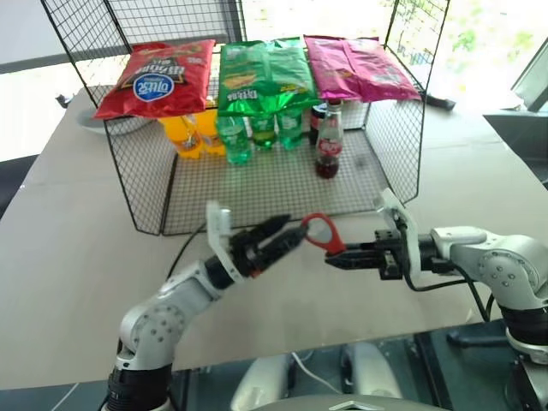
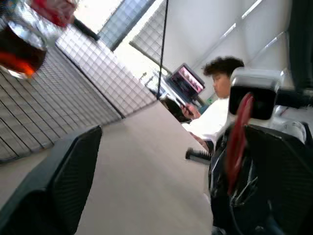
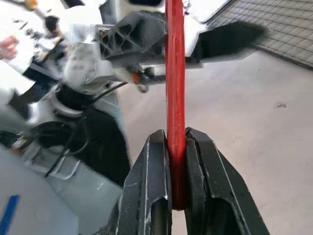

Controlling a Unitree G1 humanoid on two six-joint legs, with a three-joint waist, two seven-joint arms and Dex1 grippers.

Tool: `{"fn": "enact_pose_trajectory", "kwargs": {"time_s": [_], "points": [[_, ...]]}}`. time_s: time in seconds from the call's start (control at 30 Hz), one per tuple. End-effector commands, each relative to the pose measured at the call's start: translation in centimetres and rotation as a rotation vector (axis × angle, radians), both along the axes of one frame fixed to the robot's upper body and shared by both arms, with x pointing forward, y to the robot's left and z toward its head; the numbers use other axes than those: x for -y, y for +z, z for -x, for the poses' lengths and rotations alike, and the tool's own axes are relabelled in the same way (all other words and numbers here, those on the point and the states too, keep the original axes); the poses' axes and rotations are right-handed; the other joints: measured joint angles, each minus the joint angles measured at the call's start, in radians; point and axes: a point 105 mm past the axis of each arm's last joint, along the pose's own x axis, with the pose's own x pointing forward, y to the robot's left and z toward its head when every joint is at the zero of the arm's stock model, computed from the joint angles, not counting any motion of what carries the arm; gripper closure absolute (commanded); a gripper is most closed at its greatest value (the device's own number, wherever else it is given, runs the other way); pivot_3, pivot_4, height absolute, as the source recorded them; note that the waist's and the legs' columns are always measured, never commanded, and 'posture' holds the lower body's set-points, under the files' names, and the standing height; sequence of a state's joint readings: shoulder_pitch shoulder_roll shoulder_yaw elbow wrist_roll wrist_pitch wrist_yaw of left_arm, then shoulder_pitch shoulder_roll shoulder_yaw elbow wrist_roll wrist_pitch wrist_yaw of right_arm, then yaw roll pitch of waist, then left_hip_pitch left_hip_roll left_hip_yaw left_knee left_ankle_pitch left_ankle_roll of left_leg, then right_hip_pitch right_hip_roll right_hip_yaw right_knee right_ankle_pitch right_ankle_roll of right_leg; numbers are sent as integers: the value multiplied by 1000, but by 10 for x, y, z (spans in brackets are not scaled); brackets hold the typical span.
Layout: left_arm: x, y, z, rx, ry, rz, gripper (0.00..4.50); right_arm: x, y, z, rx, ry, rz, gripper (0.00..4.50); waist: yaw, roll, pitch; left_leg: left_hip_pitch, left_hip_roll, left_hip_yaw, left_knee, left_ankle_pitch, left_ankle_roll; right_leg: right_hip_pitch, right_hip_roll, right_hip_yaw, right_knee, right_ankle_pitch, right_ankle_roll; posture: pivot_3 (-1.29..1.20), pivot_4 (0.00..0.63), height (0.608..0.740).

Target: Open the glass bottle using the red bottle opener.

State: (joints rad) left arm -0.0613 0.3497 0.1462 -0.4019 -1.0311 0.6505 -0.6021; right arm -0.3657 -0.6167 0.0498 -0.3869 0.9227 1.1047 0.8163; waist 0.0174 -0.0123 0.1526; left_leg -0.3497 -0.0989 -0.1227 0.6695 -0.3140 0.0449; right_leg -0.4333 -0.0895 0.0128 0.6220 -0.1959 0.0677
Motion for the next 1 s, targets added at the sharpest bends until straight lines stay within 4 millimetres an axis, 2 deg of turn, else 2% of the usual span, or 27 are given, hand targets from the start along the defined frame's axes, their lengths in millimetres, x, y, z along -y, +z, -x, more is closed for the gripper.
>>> {"fn": "enact_pose_trajectory", "kwargs": {"time_s": [0.03, 0.13, 0.2, 0.47, 0.63, 0.8, 1.0], "points": [[-3, 15, -20, 135, 88, -35, 35, 6, 21, -22, 171, -178, -69, 4500, 0, 0, 0, 0, 0, 0, 0, 0, 0, 0, 0, 0, 0, 0, 0, 0, 150, 740], [4, 18, -49, 230, 175, -103, 35, 7, 38, -41, 334, -349, -124, 4500, 2, 0, 0, 0, 0, 1, 0, 0, 0, 0, 1, 0, 0, 0, 0, 0, 150, 740], [8, 18, -67, 286, 220, -152, 35, 5, 50, -46, 409, -430, -168, 4500, 1, 0, 0, 0, -1, 1, 1, 0, 0, 0, 1, 0, 0, 0, 1, 0, 150, 740], [35, 20, -125, 411, 265, -252, 35, 11, 87, -50, 757, -715, -229, 4500, -3, 0, 0, -2, -2, 0, 0, 0, 0, -2, 1, 0, -1, 1, 1, 0, 150, 740], [57, 26, -146, 452, 246, -279, 35, 12, 93, -44, 871, -782, -191, 4500, -5, -1, 0, -15, -3, 0, 5, 1, 0, -14, 1, -1, 3, 1, 1, 0, 150, 740], [76, 27, -158, 462, 216, -331, 35, 14, 90, -38, 893, -830, -174, 4500, -7, -1, 0, -15, -3, 0, 5, 1, 0, -14, 1, 0, 4, 1, 1, 0, 150, 740], [89, 30, -168, 468, 249, -395, 35, 18, 85, -31, 897, -859, -143, 4500, -7, -1, 0, -15, -3, 0, 5, 1, 0, -14, 1, 0, 4, 1, 1, 0, 150, 740]]}}
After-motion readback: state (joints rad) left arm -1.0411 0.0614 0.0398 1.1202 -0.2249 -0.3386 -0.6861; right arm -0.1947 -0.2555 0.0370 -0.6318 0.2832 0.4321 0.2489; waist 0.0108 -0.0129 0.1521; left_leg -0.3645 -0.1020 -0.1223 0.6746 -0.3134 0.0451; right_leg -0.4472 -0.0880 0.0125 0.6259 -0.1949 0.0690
